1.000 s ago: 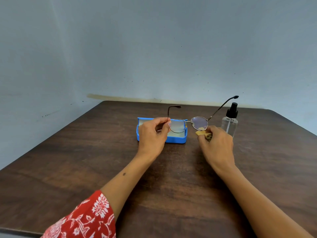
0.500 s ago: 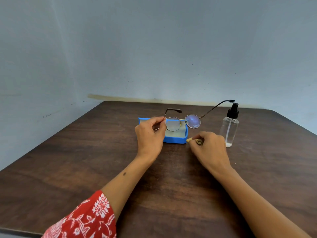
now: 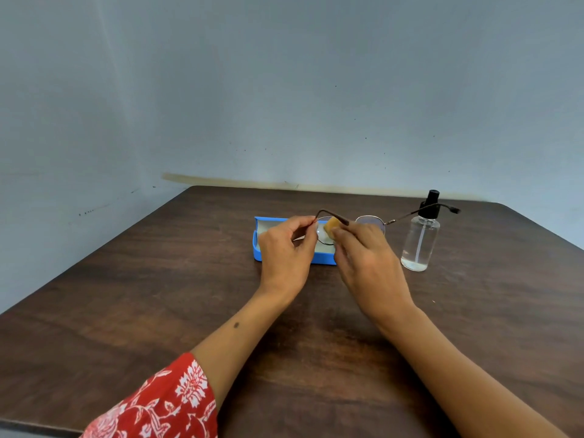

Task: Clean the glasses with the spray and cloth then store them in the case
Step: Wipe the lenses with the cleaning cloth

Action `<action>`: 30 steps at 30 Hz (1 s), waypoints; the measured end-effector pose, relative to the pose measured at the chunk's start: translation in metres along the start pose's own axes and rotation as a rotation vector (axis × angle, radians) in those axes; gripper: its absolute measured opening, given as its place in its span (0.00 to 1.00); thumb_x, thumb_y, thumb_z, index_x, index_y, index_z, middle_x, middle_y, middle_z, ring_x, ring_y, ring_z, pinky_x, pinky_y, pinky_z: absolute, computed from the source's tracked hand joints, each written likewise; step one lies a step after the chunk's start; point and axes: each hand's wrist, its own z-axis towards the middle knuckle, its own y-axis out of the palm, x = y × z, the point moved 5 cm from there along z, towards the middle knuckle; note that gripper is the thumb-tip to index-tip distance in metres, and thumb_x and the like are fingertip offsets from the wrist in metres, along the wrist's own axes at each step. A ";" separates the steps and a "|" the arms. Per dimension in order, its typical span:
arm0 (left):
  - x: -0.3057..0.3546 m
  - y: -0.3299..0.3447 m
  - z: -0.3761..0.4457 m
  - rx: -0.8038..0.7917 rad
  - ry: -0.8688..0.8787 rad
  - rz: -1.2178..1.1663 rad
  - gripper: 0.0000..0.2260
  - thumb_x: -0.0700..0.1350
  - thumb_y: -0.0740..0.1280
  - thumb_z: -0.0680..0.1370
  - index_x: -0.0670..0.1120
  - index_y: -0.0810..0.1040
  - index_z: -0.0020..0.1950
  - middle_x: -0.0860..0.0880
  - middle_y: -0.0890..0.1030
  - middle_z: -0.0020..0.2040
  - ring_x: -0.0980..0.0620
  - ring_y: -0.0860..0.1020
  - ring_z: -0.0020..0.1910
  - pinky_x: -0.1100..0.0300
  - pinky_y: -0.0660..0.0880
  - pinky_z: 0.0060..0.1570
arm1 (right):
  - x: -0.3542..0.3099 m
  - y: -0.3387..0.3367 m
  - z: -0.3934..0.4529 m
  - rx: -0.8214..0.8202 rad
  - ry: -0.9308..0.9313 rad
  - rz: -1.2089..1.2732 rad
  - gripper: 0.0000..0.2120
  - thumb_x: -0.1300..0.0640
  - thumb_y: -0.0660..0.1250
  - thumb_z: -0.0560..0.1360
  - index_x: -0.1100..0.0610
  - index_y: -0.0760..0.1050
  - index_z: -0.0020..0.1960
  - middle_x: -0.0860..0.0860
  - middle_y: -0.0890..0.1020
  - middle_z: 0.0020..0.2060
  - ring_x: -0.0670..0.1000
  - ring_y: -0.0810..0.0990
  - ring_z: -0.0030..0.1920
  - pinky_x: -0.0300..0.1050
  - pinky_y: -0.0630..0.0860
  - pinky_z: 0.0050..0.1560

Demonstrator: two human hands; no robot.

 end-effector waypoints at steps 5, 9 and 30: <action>0.000 -0.001 0.001 0.009 0.006 -0.011 0.08 0.38 0.69 0.74 0.41 0.82 0.52 0.55 0.80 0.43 0.67 0.78 0.40 0.77 0.73 0.41 | -0.013 0.004 0.001 -0.114 -0.102 -0.011 0.17 0.59 0.58 0.70 0.62 0.81 0.53 0.53 0.82 0.48 0.50 0.71 0.52 0.44 0.79 0.39; 0.000 -0.001 0.002 0.024 0.019 -0.013 0.08 0.37 0.69 0.74 0.41 0.82 0.52 0.56 0.80 0.43 0.65 0.79 0.40 0.77 0.73 0.42 | -0.012 0.005 0.002 -0.153 -0.085 -0.087 0.17 0.59 0.56 0.71 0.62 0.81 0.51 0.54 0.82 0.48 0.51 0.74 0.52 0.45 0.79 0.41; -0.005 -0.007 0.007 0.087 0.034 -0.001 0.07 0.38 0.68 0.75 0.40 0.82 0.52 0.54 0.81 0.43 0.62 0.79 0.44 0.71 0.76 0.41 | -0.008 0.002 0.000 -0.098 0.107 0.170 0.12 0.57 0.60 0.68 0.60 0.81 0.41 0.52 0.82 0.38 0.52 0.79 0.40 0.44 0.76 0.40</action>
